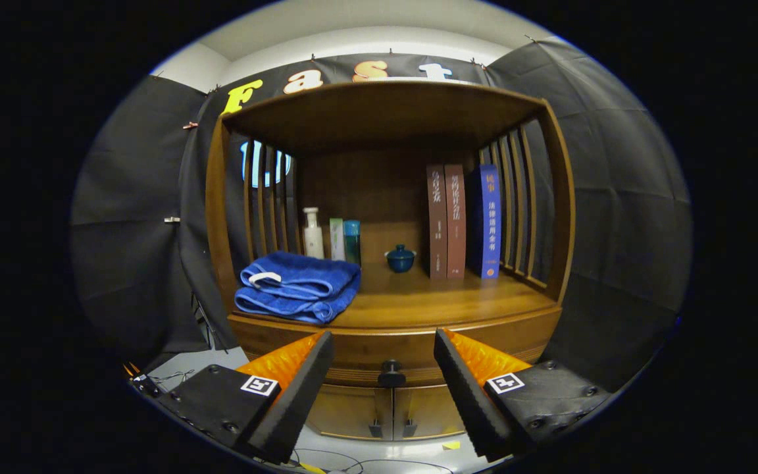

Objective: Pull open the drawer, take out the items inside it, and place them on the countertop above the cabinet.

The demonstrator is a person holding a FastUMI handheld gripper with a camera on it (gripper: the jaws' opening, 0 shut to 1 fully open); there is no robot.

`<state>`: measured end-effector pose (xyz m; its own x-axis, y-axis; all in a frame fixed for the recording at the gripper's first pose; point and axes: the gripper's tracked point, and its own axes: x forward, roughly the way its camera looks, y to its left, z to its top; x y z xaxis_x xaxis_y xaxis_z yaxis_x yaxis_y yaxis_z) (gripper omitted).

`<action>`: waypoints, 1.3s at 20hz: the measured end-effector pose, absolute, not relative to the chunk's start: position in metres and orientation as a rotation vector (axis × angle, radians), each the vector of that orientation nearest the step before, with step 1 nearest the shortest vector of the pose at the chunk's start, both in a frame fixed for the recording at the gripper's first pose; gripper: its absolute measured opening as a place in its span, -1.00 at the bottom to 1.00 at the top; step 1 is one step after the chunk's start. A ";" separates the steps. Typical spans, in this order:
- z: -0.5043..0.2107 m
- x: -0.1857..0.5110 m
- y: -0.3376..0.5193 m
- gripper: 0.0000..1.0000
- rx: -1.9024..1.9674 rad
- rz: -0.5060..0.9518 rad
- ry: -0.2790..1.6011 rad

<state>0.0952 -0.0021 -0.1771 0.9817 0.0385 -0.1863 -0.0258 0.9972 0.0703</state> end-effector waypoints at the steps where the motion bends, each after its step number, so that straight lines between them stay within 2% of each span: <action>1: -0.190 0.101 -0.001 0.99 0.079 0.033 0.204; 11: -0.281 0.150 -0.008 0.95 0.071 0.005 0.308; 13: -0.293 0.155 -0.011 0.82 0.069 -0.001 0.334; 18: -0.322 0.161 -0.012 0.06 0.018 -0.017 0.412; 20: -0.316 0.160 -0.013 -0.06 0.025 -0.020 0.407; 21: -0.315 0.159 -0.012 -0.21 0.036 -0.019 0.398; 22: -0.317 0.161 -0.012 -0.22 0.030 -0.022 0.394; 24: -0.320 0.162 -0.014 -0.42 -0.006 -0.025 0.409; 26: -0.318 0.160 -0.012 -0.42 0.016 -0.017 0.397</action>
